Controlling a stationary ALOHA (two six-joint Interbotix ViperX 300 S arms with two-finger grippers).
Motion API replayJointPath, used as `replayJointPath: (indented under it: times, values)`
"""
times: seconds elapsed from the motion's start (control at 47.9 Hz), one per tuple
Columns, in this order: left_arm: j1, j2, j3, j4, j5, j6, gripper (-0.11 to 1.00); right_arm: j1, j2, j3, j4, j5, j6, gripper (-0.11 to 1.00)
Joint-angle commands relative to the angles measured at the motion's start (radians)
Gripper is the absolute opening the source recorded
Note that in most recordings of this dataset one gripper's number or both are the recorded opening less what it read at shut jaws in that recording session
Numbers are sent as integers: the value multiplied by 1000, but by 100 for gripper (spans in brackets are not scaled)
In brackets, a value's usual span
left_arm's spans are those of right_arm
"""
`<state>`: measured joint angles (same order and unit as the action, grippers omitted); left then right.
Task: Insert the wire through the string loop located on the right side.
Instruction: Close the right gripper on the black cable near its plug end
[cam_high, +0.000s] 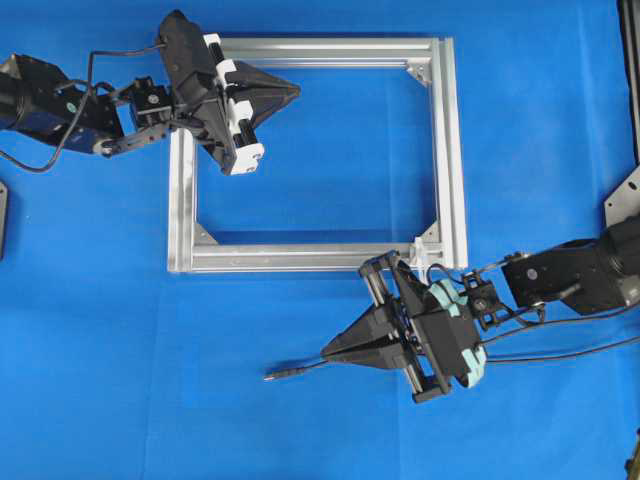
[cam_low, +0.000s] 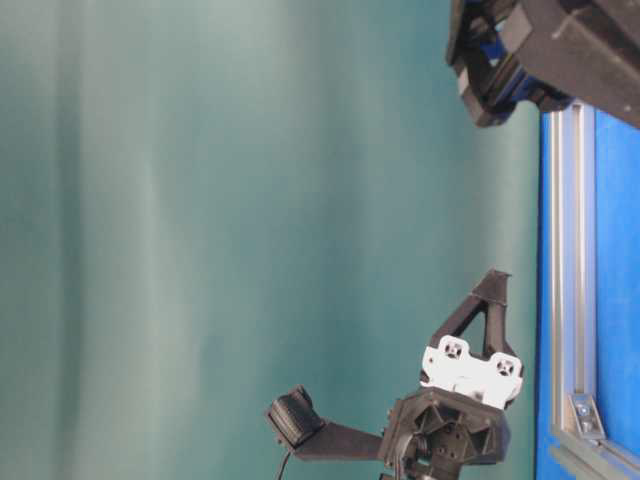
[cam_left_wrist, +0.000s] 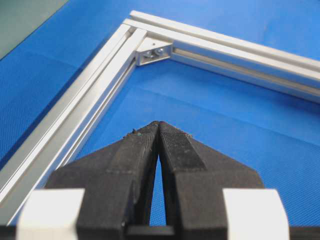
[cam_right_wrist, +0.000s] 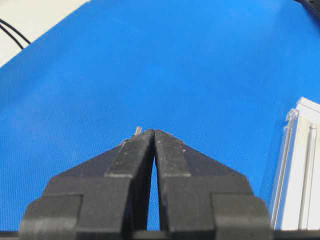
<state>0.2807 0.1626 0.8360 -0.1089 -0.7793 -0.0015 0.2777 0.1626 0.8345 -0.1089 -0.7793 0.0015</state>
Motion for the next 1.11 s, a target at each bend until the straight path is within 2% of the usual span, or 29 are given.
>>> replayJointPath:
  times: [0.0, 0.125, 0.48, 0.564, 0.648, 0.71, 0.877, 0.94, 0.982, 1.086]
  values:
    - [-5, -52, -17, 18, 17, 6, 0, 18, -32, -17, 2, -5, 12, 0]
    - [-3, -54, -14, 18, 28, 6, 0, 25, -40, -20, 5, 18, 26, -6]
    - [-3, -54, -17, 21, 26, 6, 0, 35, -40, -17, 5, 25, 117, -6]
    - [-3, -54, -17, 21, 26, 6, 0, 37, -40, -18, 5, 29, 132, -3]
    - [-3, -54, -15, 21, 26, 6, 0, 35, -37, -21, 8, 35, 143, 8]
    - [-2, -55, -12, 21, 26, 6, 0, 37, -37, -23, 21, 43, 149, 22]
    - [-3, -55, -15, 21, 26, 8, 0, 41, -29, -26, 54, 60, 149, 71]
    - [-3, -54, -17, 21, 26, 8, 0, 41, -28, -26, 57, 60, 149, 87]
    - [-2, -54, -17, 21, 26, 8, 0, 43, -26, -26, 60, 60, 149, 90]
    - [-3, -54, -15, 21, 28, 8, 0, 43, -17, -29, 71, 60, 149, 84]
